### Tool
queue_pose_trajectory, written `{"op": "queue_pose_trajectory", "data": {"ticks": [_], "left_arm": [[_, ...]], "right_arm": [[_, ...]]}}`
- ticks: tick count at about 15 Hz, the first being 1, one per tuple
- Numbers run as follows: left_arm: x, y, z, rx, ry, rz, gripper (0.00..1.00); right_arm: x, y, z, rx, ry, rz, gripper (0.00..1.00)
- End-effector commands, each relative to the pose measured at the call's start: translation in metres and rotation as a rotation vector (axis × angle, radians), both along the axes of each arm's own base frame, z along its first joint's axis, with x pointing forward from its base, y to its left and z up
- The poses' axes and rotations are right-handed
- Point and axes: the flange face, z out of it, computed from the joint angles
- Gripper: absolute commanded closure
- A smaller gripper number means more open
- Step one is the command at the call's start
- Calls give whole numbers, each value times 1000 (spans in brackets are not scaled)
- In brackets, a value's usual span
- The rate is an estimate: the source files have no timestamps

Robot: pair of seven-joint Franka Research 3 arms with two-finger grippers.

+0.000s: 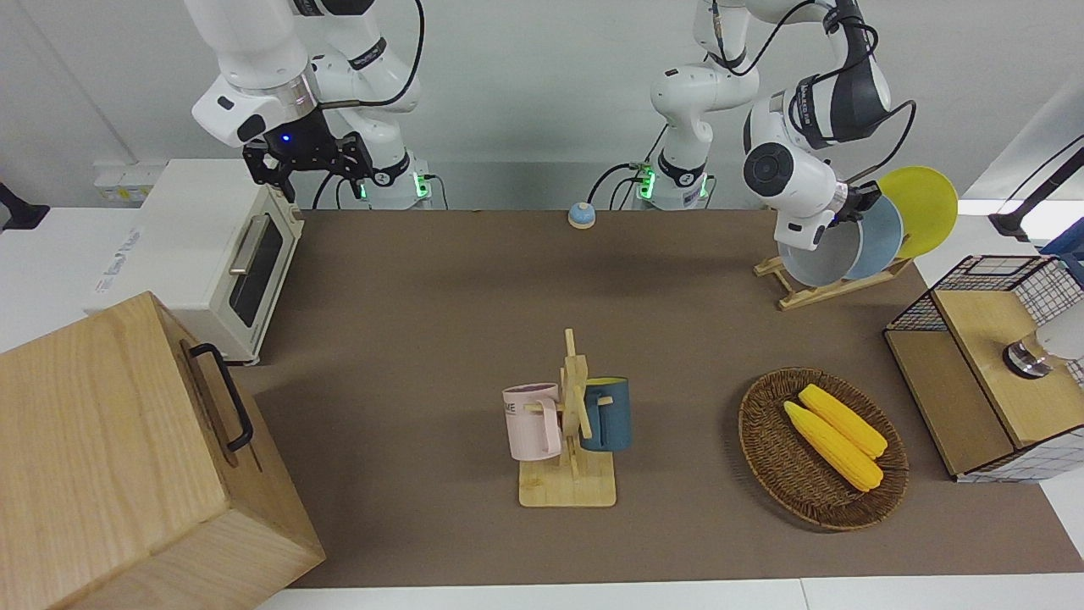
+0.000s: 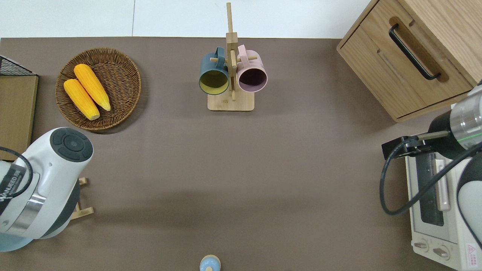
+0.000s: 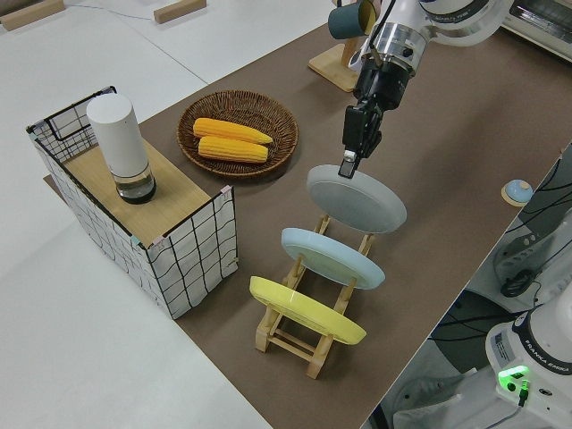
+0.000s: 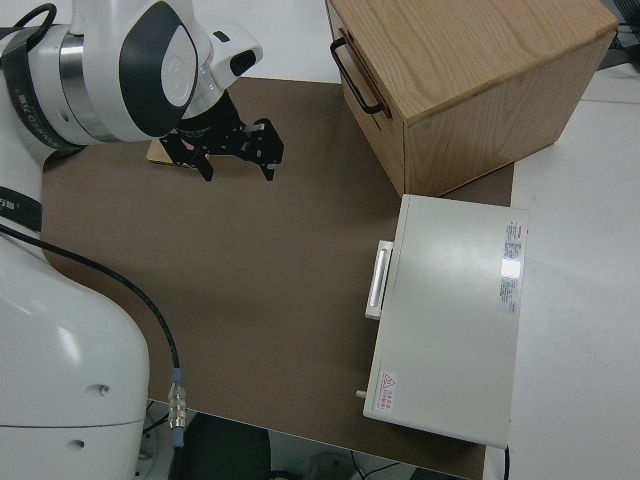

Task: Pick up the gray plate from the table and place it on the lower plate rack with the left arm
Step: 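Open the left gripper and raise it away from the rack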

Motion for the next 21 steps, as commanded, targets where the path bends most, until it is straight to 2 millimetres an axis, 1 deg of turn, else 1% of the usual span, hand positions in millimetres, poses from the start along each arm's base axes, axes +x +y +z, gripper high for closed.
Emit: {"op": "queue_pose_trajectory", "data": {"ticks": [1, 5, 8, 9, 10, 11, 12, 13, 14, 15, 16, 21], "left_arm": [[1, -4, -17, 40, 7, 4, 1000], [6, -4, -30, 28, 16, 1, 1000], [7, -4, -31, 25, 16, 1, 1000], [7, -4, -31, 25, 16, 1, 972], [7, -4, -31, 25, 16, 1, 895], [7, -4, -34, 23, 22, 2, 765], [7, -4, -35, 24, 25, 3, 588], [7, -4, -36, 22, 30, 1, 342], [7, -4, -37, 22, 32, 1, 238], [7, -5, -36, 22, 30, 0, 17], [8, -5, -35, 22, 30, -3, 5], [9, -5, -30, 7, 30, -3, 2]], "right_arm": [[-2, -3, 3, -8, 2, -16, 17], [-2, -3, 4, -8, 1, -16, 17], [-2, -3, 4, -8, 1, -16, 17], [-2, -2, 3, -8, 2, -15, 17], [-2, -2, 3, -8, 2, -15, 17], [-2, -2, 3, -8, 2, -15, 17], [-2, -2, 4, -8, 1, -15, 17], [-2, -3, 3, -8, 2, -16, 17], [-2, -2, 4, -8, 1, -15, 17], [-2, -2, 4, -8, 1, -15, 17], [-2, -2, 4, -8, 1, -15, 17], [-2, -2, 3, -8, 2, -15, 17]]}}
